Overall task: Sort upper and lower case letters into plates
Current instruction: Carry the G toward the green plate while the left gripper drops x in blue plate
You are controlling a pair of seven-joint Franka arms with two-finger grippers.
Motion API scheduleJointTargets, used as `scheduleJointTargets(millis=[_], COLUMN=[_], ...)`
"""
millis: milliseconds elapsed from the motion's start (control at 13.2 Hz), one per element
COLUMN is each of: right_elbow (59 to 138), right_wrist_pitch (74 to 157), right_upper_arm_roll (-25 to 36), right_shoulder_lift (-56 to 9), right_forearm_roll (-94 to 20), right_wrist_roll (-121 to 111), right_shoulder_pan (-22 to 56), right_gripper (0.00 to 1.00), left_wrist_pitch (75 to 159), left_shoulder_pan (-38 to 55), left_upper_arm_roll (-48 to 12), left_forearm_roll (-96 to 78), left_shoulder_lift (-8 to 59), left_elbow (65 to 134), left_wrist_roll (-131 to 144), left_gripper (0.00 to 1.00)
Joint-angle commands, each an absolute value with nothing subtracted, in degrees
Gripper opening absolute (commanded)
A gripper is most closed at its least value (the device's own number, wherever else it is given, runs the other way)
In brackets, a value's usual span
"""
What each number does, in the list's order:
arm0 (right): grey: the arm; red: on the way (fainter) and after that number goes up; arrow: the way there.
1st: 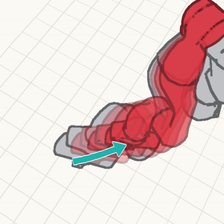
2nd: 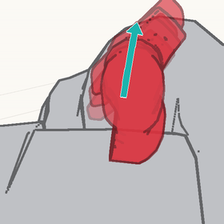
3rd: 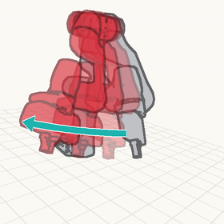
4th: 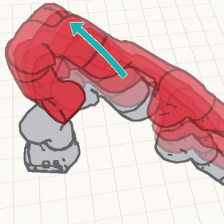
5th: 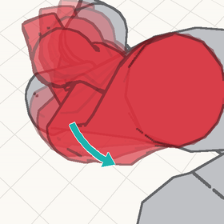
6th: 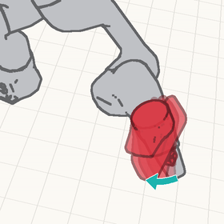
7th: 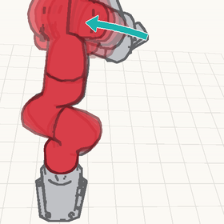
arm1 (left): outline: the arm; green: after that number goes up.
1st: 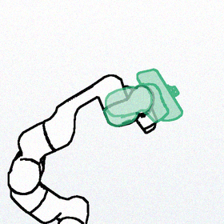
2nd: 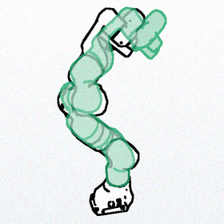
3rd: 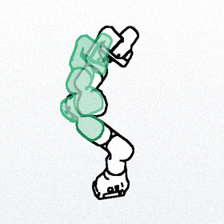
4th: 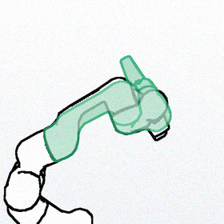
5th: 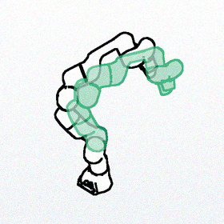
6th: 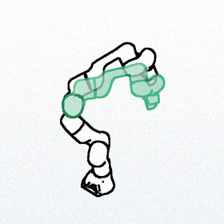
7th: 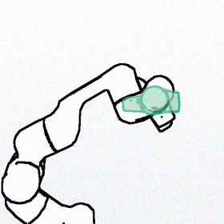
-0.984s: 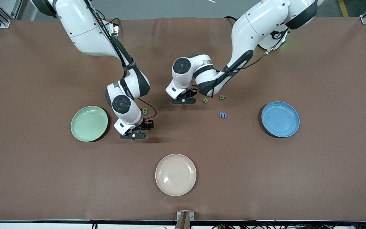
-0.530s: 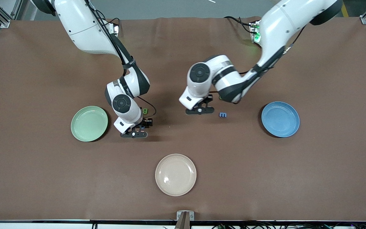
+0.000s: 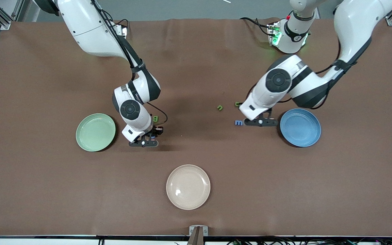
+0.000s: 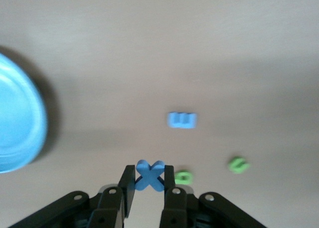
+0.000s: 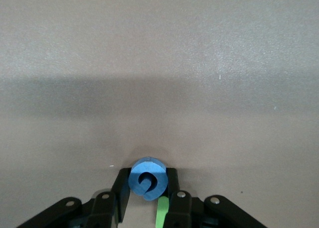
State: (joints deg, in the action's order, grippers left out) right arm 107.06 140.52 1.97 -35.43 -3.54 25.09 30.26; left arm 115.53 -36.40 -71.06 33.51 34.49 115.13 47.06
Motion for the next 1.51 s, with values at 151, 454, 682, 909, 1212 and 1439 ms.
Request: scheduleJointTargets(millis=[151, 454, 682, 909, 1212, 1439], right_elbow=[108.6, 108.4, 113.3, 120.1, 128.6, 130.2], right_wrist_pitch=[138.9, 127.2, 124.6, 128.0, 139.3, 140.9], right_upper_arm_roll=[2.5, 2.5, 2.5, 2.5, 2.5, 2.4], right_shoulder_lift=[-32.3, -25.4, -20.3, -17.1, -17.1, -17.5], right_forearm_roll=[-3.3, -3.3, -3.3, -3.3, -3.3, -3.5], right_wrist_roll=[23.0, 12.4, 4.4, -2.2, -13.2, -16.6], right_shoulder_pan=[28.7, 21.7, 16.8, 12.6, 5.4, 2.6], right_gripper=[0.00, 0.00, 0.00, 0.00, 0.00, 0.00], left_wrist_pitch=[120.4, 129.3, 130.9, 131.8, 133.6, 133.7], left_shoulder_pan=[-52.5, -61.2, -66.0, -66.1, -66.0, -65.9], left_upper_arm_roll=[-78.0, -78.7, -78.0, -74.5, -69.6, -68.2], left_forearm_roll=[41.4, 49.7, 57.0, 58.8, 62.7, 62.7], left_shoulder_lift=[32.7, 33.5, 36.1, 36.7, 38.9, 39.2], left_elbow=[127.4, 134.7, 137.1, 136.7, 136.6, 136.6], left_wrist_roll=[42.8, 39.6, 36.2, 33.1, 31.4, 30.4], left_gripper=[0.07, 0.07, 0.07, 0.07, 0.07, 0.10])
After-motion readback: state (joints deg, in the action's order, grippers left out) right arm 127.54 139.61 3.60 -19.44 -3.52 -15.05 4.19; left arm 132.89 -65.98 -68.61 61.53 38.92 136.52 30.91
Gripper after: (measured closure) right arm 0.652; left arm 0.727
